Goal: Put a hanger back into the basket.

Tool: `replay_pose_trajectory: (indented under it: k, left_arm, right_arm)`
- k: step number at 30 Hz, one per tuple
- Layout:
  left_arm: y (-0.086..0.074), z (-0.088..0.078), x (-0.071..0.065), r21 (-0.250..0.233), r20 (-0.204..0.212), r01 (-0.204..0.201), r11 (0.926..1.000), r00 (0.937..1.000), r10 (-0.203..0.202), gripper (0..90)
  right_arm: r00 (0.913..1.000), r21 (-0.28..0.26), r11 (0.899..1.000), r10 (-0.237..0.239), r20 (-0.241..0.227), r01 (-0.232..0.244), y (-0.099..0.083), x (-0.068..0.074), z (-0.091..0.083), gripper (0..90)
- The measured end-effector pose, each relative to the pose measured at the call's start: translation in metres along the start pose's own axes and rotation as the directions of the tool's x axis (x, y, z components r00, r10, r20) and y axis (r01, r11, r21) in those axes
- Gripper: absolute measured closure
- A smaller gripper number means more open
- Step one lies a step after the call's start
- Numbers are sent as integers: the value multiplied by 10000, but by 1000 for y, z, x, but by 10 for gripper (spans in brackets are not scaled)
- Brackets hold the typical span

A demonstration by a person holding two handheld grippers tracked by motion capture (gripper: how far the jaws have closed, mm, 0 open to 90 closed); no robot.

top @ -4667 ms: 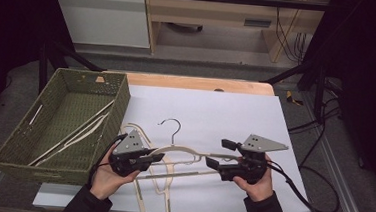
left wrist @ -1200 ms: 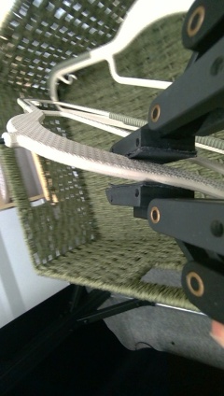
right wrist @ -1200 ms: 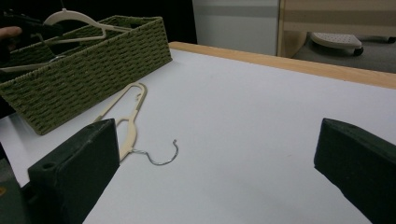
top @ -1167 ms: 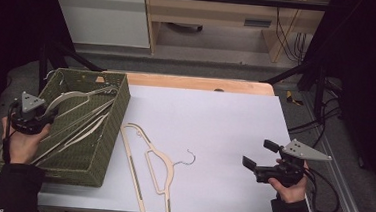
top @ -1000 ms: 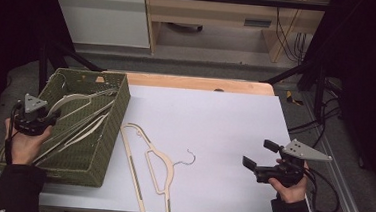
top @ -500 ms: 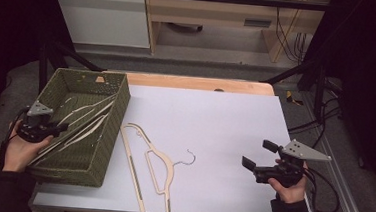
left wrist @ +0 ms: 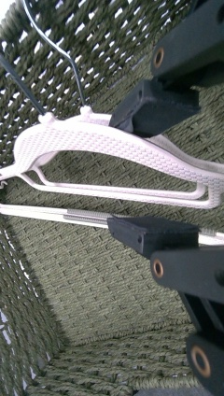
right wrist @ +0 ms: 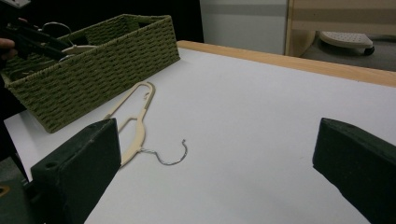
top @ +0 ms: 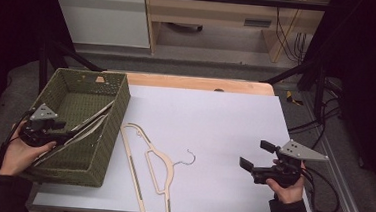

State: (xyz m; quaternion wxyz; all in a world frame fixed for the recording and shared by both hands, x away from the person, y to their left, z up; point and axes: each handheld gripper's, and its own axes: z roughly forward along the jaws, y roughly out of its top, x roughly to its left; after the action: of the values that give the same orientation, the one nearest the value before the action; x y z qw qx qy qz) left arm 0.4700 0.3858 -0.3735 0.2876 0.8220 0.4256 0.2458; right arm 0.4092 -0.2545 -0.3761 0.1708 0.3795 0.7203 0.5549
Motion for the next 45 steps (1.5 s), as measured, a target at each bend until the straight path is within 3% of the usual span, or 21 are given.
replay_pose_trajectory:
  k: [10, 15, 17, 21, 22, 25, 26, 27, 29, 32, 34, 36, 37, 38, 39, 43, 44, 45]
  left_arm:
    - [4, -18, -6, -922, 80, 235, 9955, 9997, -228, 366]
    - [12, -30, -16, -1923, 10, 442, 9803, 9990, -448, 304]
    - [16, -36, -20, -2373, 32, 503, 9701, 9987, -510, 282]
    - [24, -48, -30, -3309, 108, 805, 9402, 9966, -815, 258]
    - [24, -48, -30, -3309, 108, 805, 9402, 9966, -815, 258]
    - [33, -58, -39, -3925, 251, 904, 9153, 9958, -876, 246]
    - [38, -63, -46, -4188, 345, 923, 9034, 9957, -857, 244]
    - [38, -63, -46, -4188, 345, 923, 9034, 9957, -857, 238]
    - [48, -69, -59, -4514, 611, 835, 8884, 9962, -626, 227]
    - [57, -70, -76, -4728, 830, 657, 8787, 9961, -299, 214]
    - [59, -69, -81, -4765, 897, 614, 8770, 9957, -210, 208]
    - [65, -63, -99, -4849, 1134, 496, 8732, 9935, 66, 200]
    - [65, -63, -99, -4849, 1134, 496, 8732, 9935, 66, 197]
    - [67, -57, -109, -4923, 1359, 519, 8689, 9906, 179, 190]
    - [67, -57, -109, -4923, 1359, 519, 8689, 9906, 179, 187]
    - [70, -35, -135, -4678, 1821, 390, 8830, 9818, 532, 181]
    - [70, -35, -135, -4678, 1821, 390, 8830, 9818, 532, 180]
    - [71, -30, -139, -4581, 1962, 354, 8882, 9786, 622, 180]
  right_arm:
    - [10000, -37, 10000, -16, -10, 16, 0, 1, 1, 16]
    - [10000, -54, 10000, -12, -82, 12, 0, 2, 2, 18]
    - [10000, -64, 10000, -33, -90, 32, 1, 4, 2, 18]
    - [9998, -72, 9999, -125, -145, 124, 2, 6, 1, 18]
    - [9998, -84, 9999, -131, -158, 130, 2, 6, 1, 19]
    - [9998, -71, 9999, -125, -154, 124, 2, 6, 1, 19]
    - [9998, -70, 9999, -105, -173, 104, 2, 7, 1, 19]
    - [9998, -70, 9999, -105, -173, 104, 2, 7, 1, 19]
    - [9999, -84, 9999, -85, -135, 84, 2, 7, 2, 19]
    - [9998, -53, 9999, -111, -162, 110, 2, 8, 3, 19]
    - [9998, -32, 9999, -118, -178, 117, 2, 9, 4, 20]
    - [9998, -29, 9999, -107, -177, 107, 1, 10, 6, 20]
    - [9998, -29, 9999, -107, -177, 107, 1, 10, 6, 20]
    - [9996, 36, 9998, -195, -214, 196, 1, 13, 8, 21]
    - [9996, 46, 9998, -198, -202, 199, 1, 13, 9, 21]
    - [9994, 156, 9996, -224, -262, 228, 1, 17, 14, 22]
    - [9992, 191, 9994, -278, -294, 284, 0, 17, 15, 22]
    - [9992, 191, 9994, -278, -294, 284, 0, 17, 15, 22]
